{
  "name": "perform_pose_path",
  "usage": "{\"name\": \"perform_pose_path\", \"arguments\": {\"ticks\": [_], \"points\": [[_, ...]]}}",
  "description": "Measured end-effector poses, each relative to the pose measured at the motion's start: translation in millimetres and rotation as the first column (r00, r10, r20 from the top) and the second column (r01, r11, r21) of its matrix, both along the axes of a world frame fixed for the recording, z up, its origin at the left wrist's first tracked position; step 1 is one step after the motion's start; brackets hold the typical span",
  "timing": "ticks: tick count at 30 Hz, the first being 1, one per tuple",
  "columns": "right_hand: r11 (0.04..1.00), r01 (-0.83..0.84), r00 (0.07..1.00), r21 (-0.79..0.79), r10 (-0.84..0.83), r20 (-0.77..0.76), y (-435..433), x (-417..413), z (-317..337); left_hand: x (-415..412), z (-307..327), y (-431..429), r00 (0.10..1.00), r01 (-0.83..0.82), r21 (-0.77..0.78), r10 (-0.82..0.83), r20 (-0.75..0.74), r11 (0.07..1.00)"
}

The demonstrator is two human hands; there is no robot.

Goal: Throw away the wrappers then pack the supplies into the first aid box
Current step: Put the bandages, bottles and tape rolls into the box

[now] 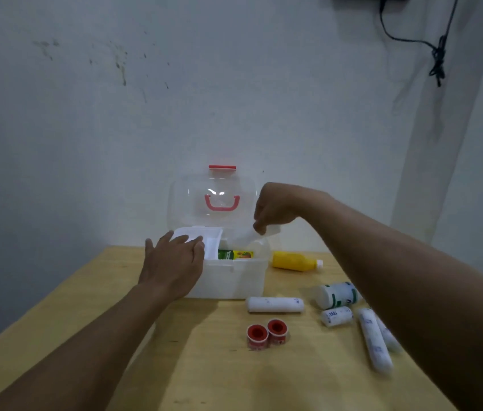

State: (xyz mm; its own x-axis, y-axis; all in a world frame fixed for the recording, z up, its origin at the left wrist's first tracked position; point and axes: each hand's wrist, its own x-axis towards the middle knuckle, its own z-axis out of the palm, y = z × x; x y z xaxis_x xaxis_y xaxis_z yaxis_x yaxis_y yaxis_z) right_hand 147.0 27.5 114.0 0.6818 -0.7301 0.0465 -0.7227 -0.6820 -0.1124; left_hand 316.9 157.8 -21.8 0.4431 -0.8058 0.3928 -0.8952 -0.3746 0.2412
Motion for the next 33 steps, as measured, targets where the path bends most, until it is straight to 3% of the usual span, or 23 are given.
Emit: {"name": "perform_pose_path", "arguments": {"ticks": [6, 16, 20, 25, 33], "points": [[1.0, -0.002, 0.996, 0.029, 0.005, -0.091, -2, 30, -24, -2, 0, 0, 1.0, 0.006, -0.021, -0.007, -0.005, 1.0], [0.997, -0.022, 0.999, 0.072, 0.019, 0.034, -3, 38, -51, -1, -1, -1, 1.0, 0.01, -0.032, -0.011, -0.022, 0.999], [0.999, 0.025, 1.0, 0.036, -0.025, -0.012, -1, 39, -56, 0, -1, -2, 1.0, 0.014, -0.038, -0.014, -0.017, 0.999], [0.993, 0.074, 0.997, 0.087, -0.074, -0.011, 6, 45, -63, 1, -2, -2, 1.0, 0.014, -0.051, -0.015, -0.019, 0.999], [0.965, 0.155, 0.976, 0.214, -0.182, 0.117, 7, 51, -70, 1, -2, -2, 1.0, 0.015, -0.047, -0.016, -0.025, 0.999]]}}
